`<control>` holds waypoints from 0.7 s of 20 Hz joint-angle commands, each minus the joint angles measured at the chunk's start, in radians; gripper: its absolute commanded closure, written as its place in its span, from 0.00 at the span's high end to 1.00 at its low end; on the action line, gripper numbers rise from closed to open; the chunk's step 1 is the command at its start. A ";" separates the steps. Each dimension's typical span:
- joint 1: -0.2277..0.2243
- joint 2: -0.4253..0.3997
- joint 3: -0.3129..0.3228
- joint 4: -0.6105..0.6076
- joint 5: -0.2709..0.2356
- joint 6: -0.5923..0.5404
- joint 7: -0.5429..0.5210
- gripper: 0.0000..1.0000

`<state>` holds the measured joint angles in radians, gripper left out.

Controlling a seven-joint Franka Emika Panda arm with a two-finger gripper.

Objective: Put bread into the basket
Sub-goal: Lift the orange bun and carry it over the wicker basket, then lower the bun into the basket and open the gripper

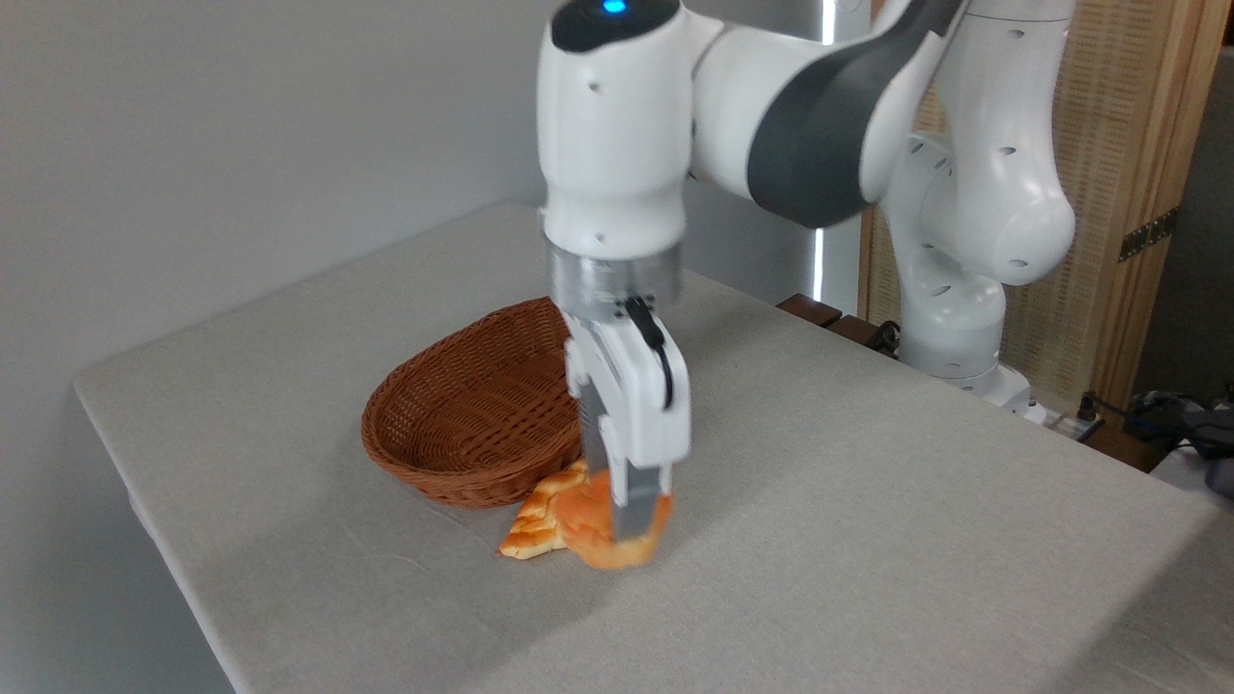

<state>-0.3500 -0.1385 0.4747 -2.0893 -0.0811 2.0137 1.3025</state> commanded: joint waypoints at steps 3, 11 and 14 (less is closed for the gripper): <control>-0.004 -0.009 -0.083 0.061 -0.124 -0.066 -0.155 0.71; -0.004 0.000 -0.274 0.061 -0.126 -0.064 -0.422 0.74; -0.004 0.005 -0.329 0.061 -0.126 -0.064 -0.469 0.85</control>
<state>-0.3584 -0.1382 0.1881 -2.0386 -0.1930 1.9698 0.8830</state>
